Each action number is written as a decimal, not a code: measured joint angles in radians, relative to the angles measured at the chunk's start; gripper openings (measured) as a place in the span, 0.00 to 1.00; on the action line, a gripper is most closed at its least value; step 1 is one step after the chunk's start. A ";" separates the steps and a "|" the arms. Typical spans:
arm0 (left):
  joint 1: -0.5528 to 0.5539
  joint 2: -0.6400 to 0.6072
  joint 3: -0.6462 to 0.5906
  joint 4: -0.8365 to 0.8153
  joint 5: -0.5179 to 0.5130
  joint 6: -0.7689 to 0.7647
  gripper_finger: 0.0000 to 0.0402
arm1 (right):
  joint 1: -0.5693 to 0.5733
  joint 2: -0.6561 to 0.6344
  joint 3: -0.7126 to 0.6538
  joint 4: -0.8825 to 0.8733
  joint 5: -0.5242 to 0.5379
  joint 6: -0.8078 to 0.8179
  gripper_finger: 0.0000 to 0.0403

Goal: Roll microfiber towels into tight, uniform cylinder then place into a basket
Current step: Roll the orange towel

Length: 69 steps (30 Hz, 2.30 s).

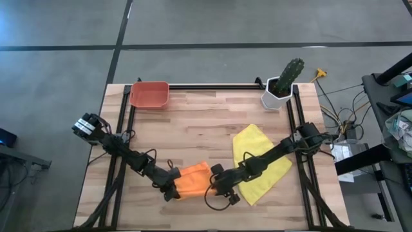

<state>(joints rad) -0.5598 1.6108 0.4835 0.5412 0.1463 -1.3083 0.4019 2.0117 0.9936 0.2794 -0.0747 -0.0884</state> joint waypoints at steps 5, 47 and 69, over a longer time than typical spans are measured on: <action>-0.011 0.000 0.000 -0.001 -0.007 0.004 0.00 | -0.003 -0.013 0.000 -0.006 0.050 0.110 0.32; -0.076 -0.052 0.029 -0.264 -0.042 0.152 0.09 | -0.162 0.124 0.207 -0.228 -0.468 0.906 0.03; -0.134 -0.474 0.049 -0.403 -0.244 0.516 0.10 | -0.245 0.066 0.289 -0.373 -0.580 0.997 0.03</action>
<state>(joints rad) -0.6933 1.1373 0.5323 0.1386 -0.0976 -0.7926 0.1566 2.0780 1.2824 -0.0936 -0.6551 0.9085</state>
